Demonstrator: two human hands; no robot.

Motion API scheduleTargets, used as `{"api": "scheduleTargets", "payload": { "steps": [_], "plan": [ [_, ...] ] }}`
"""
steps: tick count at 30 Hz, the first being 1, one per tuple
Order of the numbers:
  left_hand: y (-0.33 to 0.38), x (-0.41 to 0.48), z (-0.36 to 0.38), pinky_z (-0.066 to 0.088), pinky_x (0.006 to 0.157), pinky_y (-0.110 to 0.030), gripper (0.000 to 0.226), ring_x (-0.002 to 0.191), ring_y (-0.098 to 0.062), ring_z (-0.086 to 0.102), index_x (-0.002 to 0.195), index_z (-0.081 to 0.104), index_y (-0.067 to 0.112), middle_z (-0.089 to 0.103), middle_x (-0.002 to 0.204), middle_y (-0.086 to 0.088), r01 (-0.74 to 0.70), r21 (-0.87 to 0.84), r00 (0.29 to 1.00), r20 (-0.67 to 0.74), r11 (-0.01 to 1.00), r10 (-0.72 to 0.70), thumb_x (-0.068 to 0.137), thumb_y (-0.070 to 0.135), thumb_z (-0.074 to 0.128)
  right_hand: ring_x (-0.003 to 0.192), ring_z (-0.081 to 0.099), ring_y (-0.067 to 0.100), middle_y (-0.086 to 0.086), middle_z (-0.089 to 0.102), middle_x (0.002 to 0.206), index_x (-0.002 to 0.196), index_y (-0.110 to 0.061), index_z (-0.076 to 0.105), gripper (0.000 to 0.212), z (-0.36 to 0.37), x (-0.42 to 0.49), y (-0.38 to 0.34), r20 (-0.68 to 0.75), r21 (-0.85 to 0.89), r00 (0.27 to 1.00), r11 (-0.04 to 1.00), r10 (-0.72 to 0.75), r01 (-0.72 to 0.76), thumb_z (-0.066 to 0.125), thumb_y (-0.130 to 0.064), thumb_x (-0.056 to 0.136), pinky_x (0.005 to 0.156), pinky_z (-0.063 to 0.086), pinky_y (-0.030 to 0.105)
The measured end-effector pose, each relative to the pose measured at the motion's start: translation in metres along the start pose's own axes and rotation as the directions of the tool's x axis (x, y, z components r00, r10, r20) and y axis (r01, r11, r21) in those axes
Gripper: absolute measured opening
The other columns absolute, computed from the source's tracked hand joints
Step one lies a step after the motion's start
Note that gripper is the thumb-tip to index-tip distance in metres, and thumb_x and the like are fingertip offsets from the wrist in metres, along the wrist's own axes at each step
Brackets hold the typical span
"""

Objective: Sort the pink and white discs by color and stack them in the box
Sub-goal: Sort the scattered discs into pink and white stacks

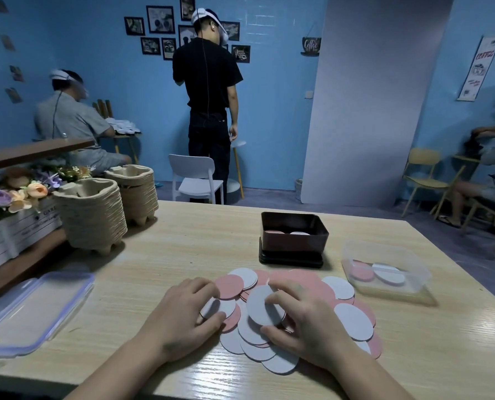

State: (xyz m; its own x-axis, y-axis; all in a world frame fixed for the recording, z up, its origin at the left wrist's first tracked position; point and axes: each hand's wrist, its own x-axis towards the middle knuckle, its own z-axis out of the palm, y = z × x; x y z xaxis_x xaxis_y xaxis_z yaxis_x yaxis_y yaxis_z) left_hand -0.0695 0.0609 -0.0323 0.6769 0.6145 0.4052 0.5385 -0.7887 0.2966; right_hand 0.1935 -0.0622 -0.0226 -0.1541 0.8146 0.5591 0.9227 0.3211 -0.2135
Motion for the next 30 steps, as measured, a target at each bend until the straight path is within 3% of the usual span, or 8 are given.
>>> {"api": "scheduleTargets", "payload": {
  "steps": [3,7,11,14,18,21,24,30],
  "plan": [
    [0.004,0.015,0.002,0.036,0.099,-0.032,0.029,0.122,-0.002,0.041,0.109,0.046,0.041,0.049,0.125,0.025,0.018,0.028,0.999,0.042,0.999,-0.020,0.093,0.065,0.043,0.110,0.060,0.012,-0.008,0.059,0.133,0.101,-0.030,0.061,0.036,0.000,0.000,-0.002,-0.005,-0.019,1.000,1.000,-0.019,0.019,0.071,-0.057,0.080,0.075,0.054,0.026],
    [0.011,0.034,0.008,0.038,0.090,-0.031,0.029,0.101,-0.007,0.043,0.099,0.040,0.039,0.049,0.104,0.024,0.025,0.063,0.997,0.074,0.998,-0.029,0.093,0.067,0.040,0.111,0.061,0.014,-0.007,0.059,0.132,0.100,-0.026,0.062,0.037,0.000,-0.001,0.000,-0.015,-0.018,0.999,0.999,-0.031,0.031,0.071,-0.056,0.082,0.075,0.056,0.029],
    [0.009,0.037,0.014,0.041,0.085,-0.029,0.028,0.096,-0.006,0.046,0.102,0.041,0.041,0.050,0.099,0.025,0.037,0.018,0.999,0.036,0.999,-0.038,0.091,0.067,0.044,0.116,0.058,0.014,-0.006,0.059,0.132,0.100,-0.026,0.061,0.035,-0.001,0.000,0.000,-0.018,-0.023,0.999,0.999,-0.036,0.036,0.070,-0.056,0.083,0.081,0.054,0.027],
    [0.009,0.031,0.012,0.047,0.085,-0.029,0.034,0.099,-0.004,0.052,0.107,0.049,0.038,0.055,0.106,0.024,-0.027,-0.021,0.996,-0.088,0.999,0.025,0.088,0.064,0.058,0.118,0.058,0.013,-0.006,0.059,0.134,0.102,-0.027,0.060,0.036,0.001,0.001,0.003,-0.024,0.008,1.000,1.000,-0.005,0.005,0.069,-0.057,0.084,0.084,0.053,0.027],
    [0.013,0.025,0.013,0.051,0.092,-0.029,0.039,0.115,-0.010,0.059,0.111,0.058,0.025,0.061,0.131,0.008,-0.190,-0.041,0.965,-0.191,0.981,0.179,0.085,0.051,0.072,0.122,0.056,0.012,-0.007,0.057,0.137,0.101,-0.027,0.059,0.036,0.004,0.000,0.006,-0.020,0.005,1.000,1.000,0.013,-0.013,0.070,-0.057,0.083,0.087,0.052,0.027],
    [0.014,0.026,0.018,0.050,0.086,-0.019,0.029,0.112,-0.009,0.059,0.107,0.059,0.021,0.062,0.130,0.007,-0.232,-0.071,0.951,-0.225,0.970,0.211,0.091,0.044,0.068,0.123,0.054,0.011,-0.006,0.057,0.138,0.092,-0.025,0.052,0.035,0.005,0.000,0.006,-0.014,0.037,0.999,0.999,0.031,-0.031,0.070,-0.053,0.083,0.083,0.053,0.029],
    [0.012,0.027,0.018,0.048,0.075,-0.010,0.015,0.103,-0.002,0.059,0.101,0.060,0.023,0.054,0.130,0.019,-0.179,-0.214,0.969,-0.205,0.960,0.135,0.095,0.036,0.059,0.120,0.054,0.009,-0.008,0.056,0.139,0.087,-0.025,0.049,0.035,0.006,0.000,0.008,-0.019,0.071,0.999,0.997,0.042,-0.040,0.072,-0.051,0.082,0.078,0.049,0.023],
    [0.005,0.023,0.017,0.043,0.102,-0.019,0.034,0.132,0.007,0.044,0.104,0.062,0.038,0.052,0.140,0.021,-0.125,-0.216,0.989,-0.101,0.968,0.105,0.076,0.047,0.078,0.119,0.054,0.005,-0.009,0.055,0.140,0.085,-0.025,0.049,0.034,0.002,-0.005,0.016,-0.017,0.094,0.997,0.993,0.069,-0.067,0.076,-0.045,0.081,0.082,0.037,0.007]
  ]
}}
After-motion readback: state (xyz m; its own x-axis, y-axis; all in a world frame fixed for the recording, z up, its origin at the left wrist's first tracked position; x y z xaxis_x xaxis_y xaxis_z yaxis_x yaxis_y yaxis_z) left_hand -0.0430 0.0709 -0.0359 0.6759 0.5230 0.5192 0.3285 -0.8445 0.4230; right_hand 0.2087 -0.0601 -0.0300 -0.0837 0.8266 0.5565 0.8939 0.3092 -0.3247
